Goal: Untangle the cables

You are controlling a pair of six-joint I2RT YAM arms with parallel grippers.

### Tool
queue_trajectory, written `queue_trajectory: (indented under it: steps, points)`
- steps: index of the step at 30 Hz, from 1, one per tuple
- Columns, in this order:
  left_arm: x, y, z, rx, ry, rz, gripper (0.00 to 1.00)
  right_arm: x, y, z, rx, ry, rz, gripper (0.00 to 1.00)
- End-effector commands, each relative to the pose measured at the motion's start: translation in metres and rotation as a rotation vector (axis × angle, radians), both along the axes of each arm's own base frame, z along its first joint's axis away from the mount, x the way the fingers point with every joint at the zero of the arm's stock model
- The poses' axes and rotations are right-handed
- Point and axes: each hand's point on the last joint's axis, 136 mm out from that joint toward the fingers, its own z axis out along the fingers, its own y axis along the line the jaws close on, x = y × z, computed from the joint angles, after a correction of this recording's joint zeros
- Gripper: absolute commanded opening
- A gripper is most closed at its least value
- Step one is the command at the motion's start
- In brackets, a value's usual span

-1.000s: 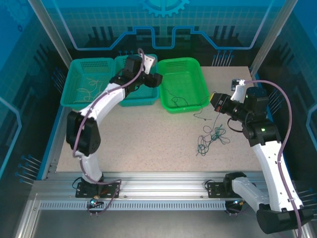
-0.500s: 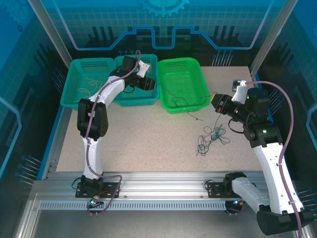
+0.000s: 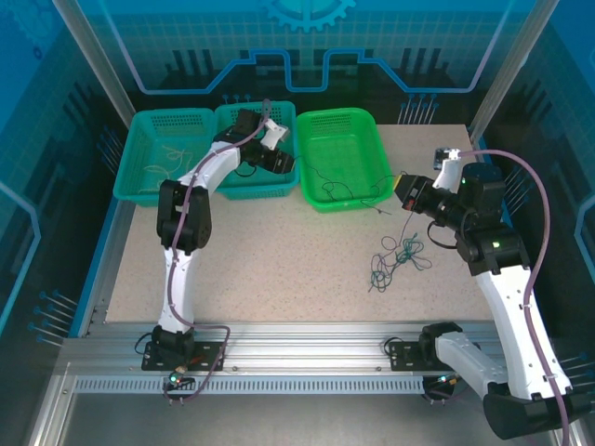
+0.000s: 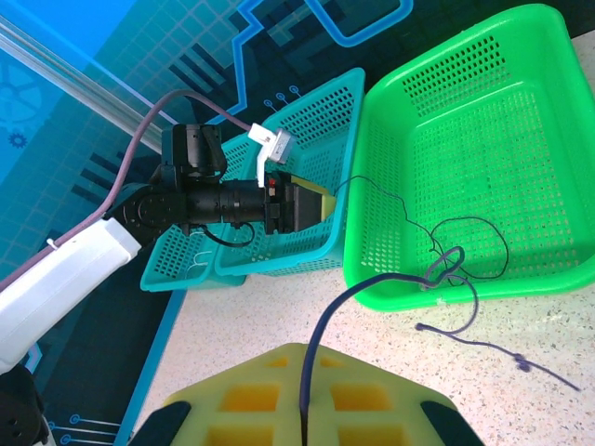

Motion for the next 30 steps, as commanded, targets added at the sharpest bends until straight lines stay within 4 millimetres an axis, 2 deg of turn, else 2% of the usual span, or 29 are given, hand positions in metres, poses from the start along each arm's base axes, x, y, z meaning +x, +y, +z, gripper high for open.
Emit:
queue_trajectory:
  steps: [1,9,13,15,18,25,30]
  points:
    - [-0.002,-0.003,-0.003,-0.044,0.022,-0.045,0.49,-0.003,0.004,0.015,0.008,-0.026,0.011,0.0]
    - [0.001,-0.002,-0.006,-0.047,0.033,-0.043,0.38,-0.002,0.009,0.015,0.006,-0.022,0.021,0.0]
    - [0.003,0.001,-0.006,-0.048,0.046,-0.025,0.1,-0.003,0.01,0.017,0.005,-0.027,0.017,0.0]
    - [0.003,0.002,0.002,-0.061,0.033,-0.021,0.01,-0.004,0.01,0.018,0.003,-0.028,0.016,0.0]
    - [0.005,0.003,0.035,-0.077,-0.043,-0.007,0.0,-0.005,0.01,0.018,0.002,-0.03,0.013,0.0]
    - [0.006,0.021,0.156,-0.099,-0.308,0.084,0.0,-0.004,0.011,0.018,0.006,-0.031,0.01,0.0]
    - [0.007,0.041,0.211,-0.14,-0.415,0.175,0.0,-0.005,0.013,0.018,0.005,-0.033,0.012,0.0]
